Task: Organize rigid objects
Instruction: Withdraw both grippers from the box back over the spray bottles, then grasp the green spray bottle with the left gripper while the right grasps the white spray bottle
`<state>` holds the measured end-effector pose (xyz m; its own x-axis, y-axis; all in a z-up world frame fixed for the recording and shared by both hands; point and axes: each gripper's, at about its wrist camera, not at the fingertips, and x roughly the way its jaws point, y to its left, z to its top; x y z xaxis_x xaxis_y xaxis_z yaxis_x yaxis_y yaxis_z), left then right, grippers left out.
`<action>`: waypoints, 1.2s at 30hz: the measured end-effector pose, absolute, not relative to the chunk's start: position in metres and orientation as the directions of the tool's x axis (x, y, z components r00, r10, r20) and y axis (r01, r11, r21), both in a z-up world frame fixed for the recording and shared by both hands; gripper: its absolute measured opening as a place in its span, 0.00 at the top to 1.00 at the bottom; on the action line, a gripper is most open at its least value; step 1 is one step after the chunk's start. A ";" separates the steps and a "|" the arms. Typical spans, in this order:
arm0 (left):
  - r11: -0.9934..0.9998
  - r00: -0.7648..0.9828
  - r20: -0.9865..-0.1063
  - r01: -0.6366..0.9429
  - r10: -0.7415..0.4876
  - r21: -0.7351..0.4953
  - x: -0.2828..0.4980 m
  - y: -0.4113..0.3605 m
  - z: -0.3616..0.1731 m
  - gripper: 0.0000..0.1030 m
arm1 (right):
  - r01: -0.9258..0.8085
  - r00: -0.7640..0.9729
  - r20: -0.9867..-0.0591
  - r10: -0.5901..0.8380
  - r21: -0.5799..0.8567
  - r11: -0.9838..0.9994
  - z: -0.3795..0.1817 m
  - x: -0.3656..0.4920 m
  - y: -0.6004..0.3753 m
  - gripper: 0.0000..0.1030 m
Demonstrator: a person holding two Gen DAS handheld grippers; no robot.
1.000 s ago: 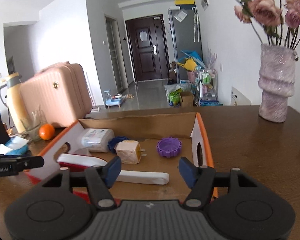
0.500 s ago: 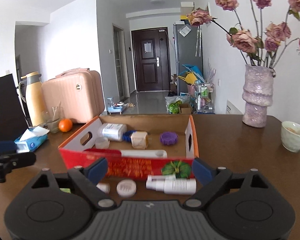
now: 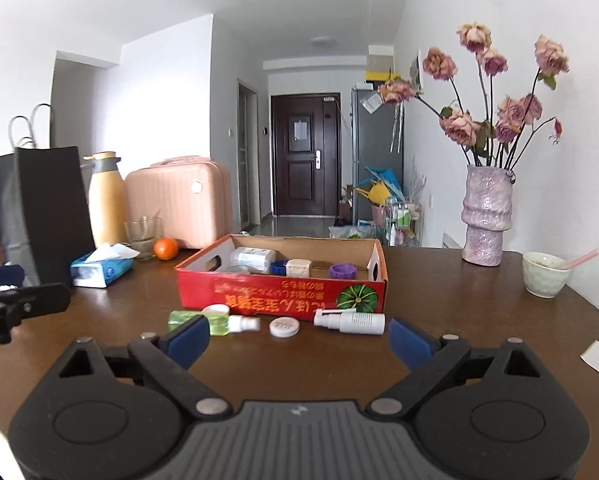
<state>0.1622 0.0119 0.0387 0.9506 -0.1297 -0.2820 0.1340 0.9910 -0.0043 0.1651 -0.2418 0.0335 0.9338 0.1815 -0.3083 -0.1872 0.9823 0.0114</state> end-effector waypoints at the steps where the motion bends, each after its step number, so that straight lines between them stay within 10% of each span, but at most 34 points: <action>1: 0.992 0.950 -0.286 0.128 -0.126 -0.013 0.155 0.015 0.038 0.00 | -0.188 0.934 -0.309 0.182 0.011 0.982 0.033 0.158 -0.241 0.05; 19: 0.991 0.916 -0.378 0.128 -0.134 -0.043 0.168 0.021 0.000 0.00 | -0.152 0.919 -0.362 0.156 0.039 0.988 0.000 0.159 -0.252 0.00; 36: 0.976 0.814 -0.539 0.193 -0.217 -0.102 0.345 0.015 -0.016 0.00 | -0.186 0.861 -0.485 0.151 -0.025 0.982 -0.012 0.321 -0.255 0.03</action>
